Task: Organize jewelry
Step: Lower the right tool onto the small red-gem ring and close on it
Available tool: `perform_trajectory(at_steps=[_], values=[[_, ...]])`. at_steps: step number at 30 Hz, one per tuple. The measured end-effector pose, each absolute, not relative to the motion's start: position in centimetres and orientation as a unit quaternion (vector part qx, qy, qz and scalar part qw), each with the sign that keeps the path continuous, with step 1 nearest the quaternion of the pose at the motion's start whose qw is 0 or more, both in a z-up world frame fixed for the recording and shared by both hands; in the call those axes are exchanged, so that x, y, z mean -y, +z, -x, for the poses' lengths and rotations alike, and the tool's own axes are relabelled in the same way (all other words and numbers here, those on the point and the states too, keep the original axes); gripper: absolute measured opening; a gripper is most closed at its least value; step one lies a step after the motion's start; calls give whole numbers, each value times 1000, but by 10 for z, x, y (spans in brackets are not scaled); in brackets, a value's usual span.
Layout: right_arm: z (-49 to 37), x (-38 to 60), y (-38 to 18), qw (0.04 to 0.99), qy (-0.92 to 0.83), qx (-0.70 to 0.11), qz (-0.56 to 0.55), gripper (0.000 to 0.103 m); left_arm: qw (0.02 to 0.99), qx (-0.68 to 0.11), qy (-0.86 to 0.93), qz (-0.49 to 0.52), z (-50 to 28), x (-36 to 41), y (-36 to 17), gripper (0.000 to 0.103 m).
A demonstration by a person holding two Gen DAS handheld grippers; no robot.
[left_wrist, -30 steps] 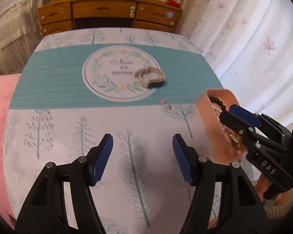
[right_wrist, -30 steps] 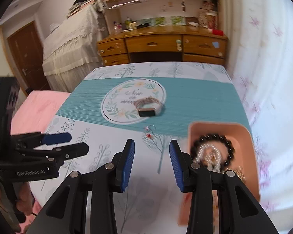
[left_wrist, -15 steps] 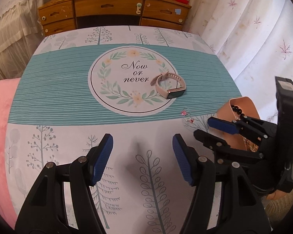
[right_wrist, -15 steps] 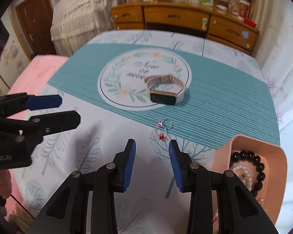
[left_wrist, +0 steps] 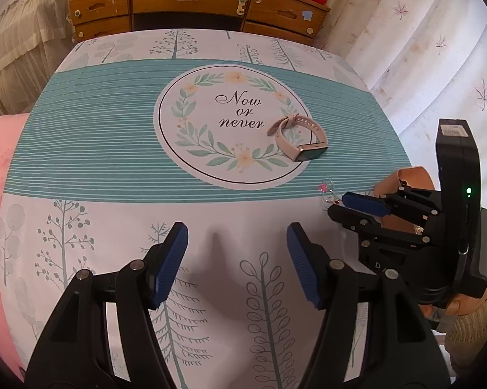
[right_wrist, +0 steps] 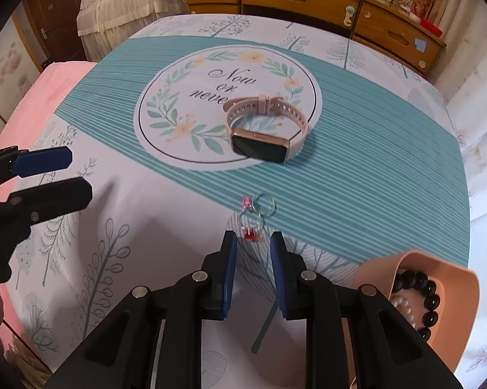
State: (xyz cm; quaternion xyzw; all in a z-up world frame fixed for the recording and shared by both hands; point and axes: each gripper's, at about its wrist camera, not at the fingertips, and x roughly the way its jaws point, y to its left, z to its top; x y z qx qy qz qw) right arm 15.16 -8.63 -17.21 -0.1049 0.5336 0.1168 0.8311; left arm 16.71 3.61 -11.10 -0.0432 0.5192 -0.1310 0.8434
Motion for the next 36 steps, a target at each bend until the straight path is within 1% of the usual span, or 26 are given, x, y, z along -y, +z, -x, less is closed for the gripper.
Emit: perform_trajectory(at_steps=[2,6,8,14,21,28,34,36], values=[[-154,84,-172,831,115,-533,111,20,842,-521,-132,44,-169,-36,-113,61],[-157,81,-172,830,115,-533,119,10,840,-524,-133,43,-172,-33,-115,61],[-155,80,-172,830,117,-530,126,8,840,-524,-134,41,-173,-32,-115,61],[-147,81,-169,837,120,-519,125,8,837,-527,-143,32,-177,-24,-117,61],[-124,104,-144,854,126,-502,56,8,829,-523,-197,-11,-185,6,-118,61],[-94,140,-108,873,130,-469,-23,8,814,-498,-288,-85,-197,45,-122,61],[-72,165,-85,886,124,-443,-62,8,798,-487,-326,-141,-209,64,-134,61],[-67,172,-81,888,120,-438,-72,8,793,-483,-337,-155,-212,68,-136,59]])
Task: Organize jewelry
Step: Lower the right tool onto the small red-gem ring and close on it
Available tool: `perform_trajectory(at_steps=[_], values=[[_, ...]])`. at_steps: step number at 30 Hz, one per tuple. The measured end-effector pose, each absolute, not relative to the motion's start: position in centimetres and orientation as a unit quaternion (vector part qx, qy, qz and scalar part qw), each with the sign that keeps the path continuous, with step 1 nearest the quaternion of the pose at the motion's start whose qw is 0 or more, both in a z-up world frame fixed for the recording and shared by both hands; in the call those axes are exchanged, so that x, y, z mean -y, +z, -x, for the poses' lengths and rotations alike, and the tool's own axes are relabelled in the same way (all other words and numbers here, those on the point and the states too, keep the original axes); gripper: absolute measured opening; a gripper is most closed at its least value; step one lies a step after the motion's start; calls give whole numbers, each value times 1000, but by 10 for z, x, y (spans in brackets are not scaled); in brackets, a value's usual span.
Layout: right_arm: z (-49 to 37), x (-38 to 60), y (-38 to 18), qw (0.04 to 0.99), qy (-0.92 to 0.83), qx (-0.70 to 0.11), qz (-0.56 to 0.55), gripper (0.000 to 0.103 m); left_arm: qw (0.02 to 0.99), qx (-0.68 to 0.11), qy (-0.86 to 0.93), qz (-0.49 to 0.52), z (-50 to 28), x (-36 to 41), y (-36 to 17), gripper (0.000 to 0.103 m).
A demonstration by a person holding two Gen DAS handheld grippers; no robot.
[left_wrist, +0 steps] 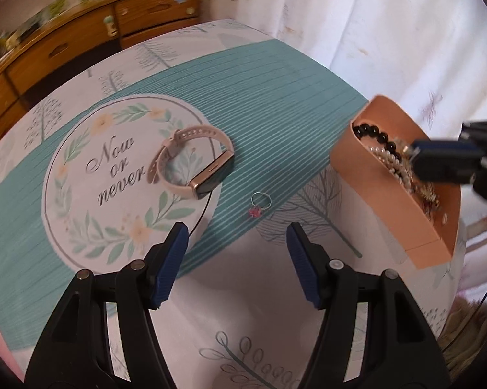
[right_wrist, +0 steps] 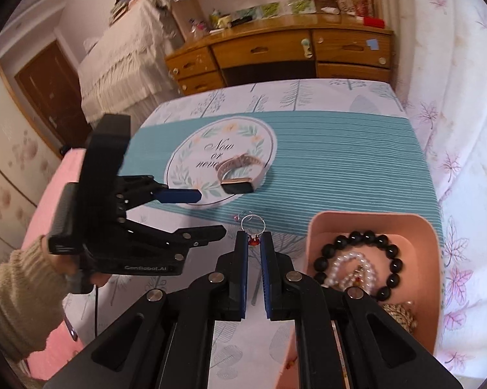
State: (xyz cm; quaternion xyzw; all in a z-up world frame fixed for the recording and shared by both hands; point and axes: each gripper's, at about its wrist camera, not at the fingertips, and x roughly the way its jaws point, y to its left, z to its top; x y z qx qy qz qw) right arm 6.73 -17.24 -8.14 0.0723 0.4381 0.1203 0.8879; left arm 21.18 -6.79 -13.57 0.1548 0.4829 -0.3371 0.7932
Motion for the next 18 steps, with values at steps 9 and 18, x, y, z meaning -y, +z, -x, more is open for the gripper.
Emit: perform_trajectory(at_steps=[9,18], values=[[-52,199,-77,888,110,-434,-106,8,772,-468,-381,-198,-211,82,-142,34],[-50,206,-81,887,104,-433,-120,8,762,-465,-385,-234,-214,91,-153,28]])
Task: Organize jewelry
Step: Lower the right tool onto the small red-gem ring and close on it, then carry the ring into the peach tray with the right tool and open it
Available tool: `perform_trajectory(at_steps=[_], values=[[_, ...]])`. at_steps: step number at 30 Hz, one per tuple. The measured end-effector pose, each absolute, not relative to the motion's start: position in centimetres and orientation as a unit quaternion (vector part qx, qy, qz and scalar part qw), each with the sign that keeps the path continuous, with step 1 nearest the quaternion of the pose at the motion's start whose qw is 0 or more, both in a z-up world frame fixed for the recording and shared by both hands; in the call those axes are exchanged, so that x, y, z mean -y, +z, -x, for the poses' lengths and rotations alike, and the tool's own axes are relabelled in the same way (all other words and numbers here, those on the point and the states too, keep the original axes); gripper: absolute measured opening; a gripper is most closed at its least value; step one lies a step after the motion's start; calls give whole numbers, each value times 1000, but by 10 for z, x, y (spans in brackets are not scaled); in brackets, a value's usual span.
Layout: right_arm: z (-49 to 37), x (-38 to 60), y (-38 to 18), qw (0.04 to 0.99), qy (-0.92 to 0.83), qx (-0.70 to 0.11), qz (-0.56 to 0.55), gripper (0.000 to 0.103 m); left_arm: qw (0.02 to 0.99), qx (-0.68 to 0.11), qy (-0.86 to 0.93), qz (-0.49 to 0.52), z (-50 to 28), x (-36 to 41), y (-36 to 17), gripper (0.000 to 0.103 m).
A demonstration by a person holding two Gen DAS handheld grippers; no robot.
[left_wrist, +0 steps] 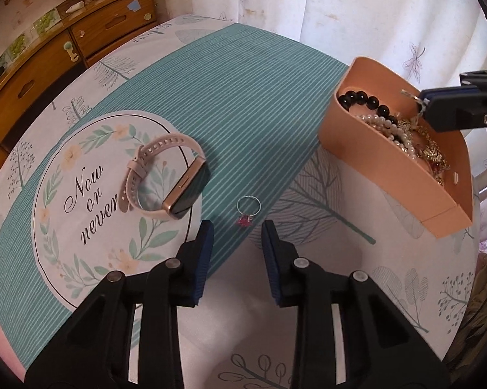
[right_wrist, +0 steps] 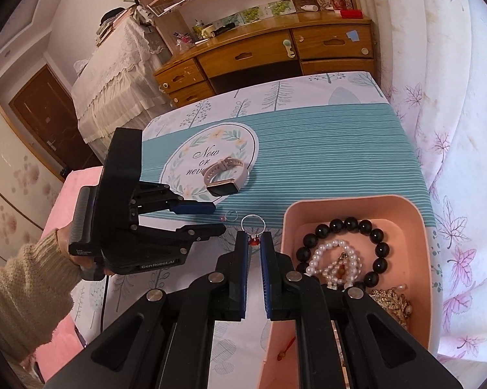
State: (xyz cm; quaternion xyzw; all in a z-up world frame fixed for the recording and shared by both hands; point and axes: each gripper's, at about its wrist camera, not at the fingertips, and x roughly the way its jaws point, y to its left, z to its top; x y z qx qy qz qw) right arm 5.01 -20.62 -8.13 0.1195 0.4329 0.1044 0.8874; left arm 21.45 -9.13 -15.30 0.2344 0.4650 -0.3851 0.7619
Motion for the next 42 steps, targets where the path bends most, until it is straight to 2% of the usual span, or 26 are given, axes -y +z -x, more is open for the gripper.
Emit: perform_trajectory(at_steps=[2,8,14,27,42], values=[[-51,207,-84,887,102,-434,-122,8,761,-465,-387,-234,-217,93,-153,28],[-48,209,-85,886,98,-435,-130,8,755,-460,-398,-244,-216,99,-153,15],[-48,213,-89,884,93,-437,-135,8,753,-454,-403,-255,-212,103,-153,8],[-40,221,-85,887,84,-429,-147,8,775,-442,-385,-235,-207,101,-138,8],[10,271,-73,891,31,-419,-172,8,800,-373,-425,-200,-141,131,-41,8]])
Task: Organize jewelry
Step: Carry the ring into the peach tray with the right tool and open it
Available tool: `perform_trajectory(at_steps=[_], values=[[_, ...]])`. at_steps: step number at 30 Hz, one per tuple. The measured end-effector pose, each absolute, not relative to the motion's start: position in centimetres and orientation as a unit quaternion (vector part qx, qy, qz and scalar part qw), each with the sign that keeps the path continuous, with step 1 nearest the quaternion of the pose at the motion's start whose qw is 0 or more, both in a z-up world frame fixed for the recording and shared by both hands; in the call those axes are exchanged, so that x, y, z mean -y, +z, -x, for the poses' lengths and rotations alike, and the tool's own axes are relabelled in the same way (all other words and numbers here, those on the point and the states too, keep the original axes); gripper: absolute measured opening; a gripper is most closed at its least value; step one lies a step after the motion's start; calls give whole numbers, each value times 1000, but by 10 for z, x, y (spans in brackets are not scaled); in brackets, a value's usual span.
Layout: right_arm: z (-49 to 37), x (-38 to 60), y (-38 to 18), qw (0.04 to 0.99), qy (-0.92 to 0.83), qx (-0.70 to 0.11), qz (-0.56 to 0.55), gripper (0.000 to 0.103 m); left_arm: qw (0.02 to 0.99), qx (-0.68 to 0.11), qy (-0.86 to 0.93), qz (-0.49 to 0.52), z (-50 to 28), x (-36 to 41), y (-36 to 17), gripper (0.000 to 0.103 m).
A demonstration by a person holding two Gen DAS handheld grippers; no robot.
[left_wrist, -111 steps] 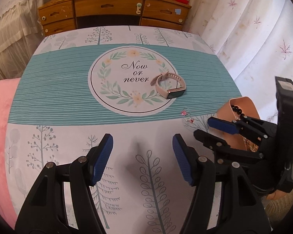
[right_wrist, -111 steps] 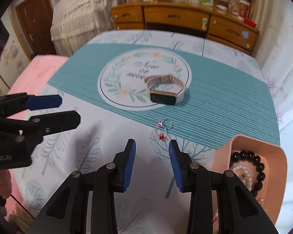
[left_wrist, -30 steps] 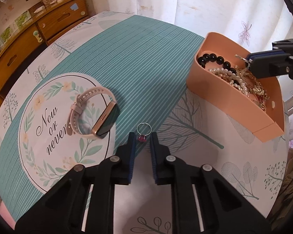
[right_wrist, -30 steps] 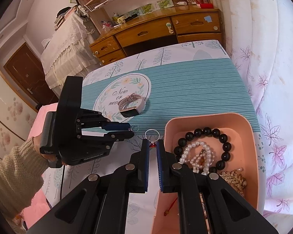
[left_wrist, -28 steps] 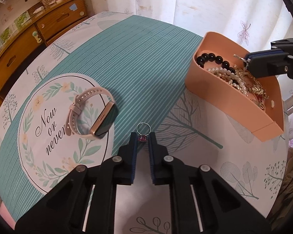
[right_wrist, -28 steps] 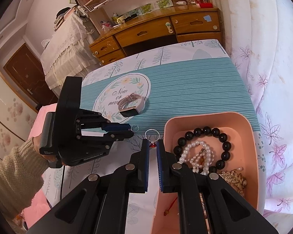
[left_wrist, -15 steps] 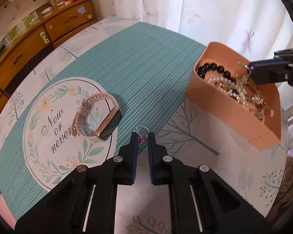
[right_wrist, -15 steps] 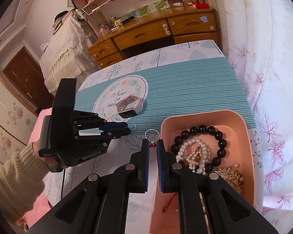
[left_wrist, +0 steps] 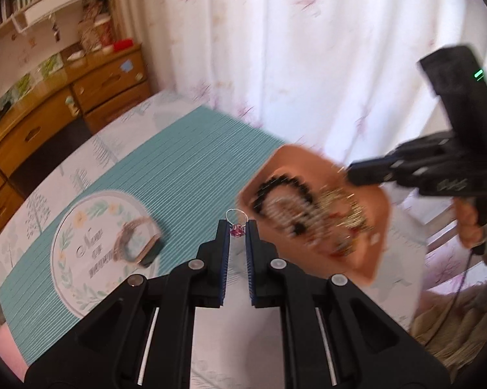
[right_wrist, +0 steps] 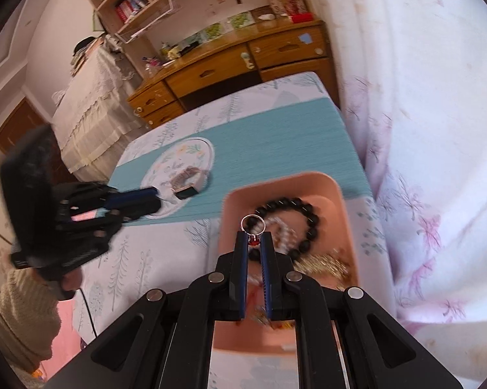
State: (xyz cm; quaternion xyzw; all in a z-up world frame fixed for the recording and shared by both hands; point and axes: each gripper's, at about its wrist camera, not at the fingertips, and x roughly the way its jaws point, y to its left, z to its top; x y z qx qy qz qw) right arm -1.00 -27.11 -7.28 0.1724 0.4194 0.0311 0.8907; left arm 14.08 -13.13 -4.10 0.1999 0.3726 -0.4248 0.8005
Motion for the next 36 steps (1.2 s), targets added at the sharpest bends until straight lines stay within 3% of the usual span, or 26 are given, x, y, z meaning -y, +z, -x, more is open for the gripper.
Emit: perform_trajectory(at_steps=[6,14,25,36], values=[[39,292,-90,879,11,-436,-195,8,789,-381,-441,-193,-102,168,-31,8],[67,298,-104,871,13,-444,-209,8,765,-441,-443,-155,-77,197,-66,8],[71,284,-113,867,29,-449,-216,8,751,-490,-419,-145,-66,204,-100,8],[59,273,-120,862,50,-456,-216,8,758,-491,-403,-151,-50,195,-95,8]])
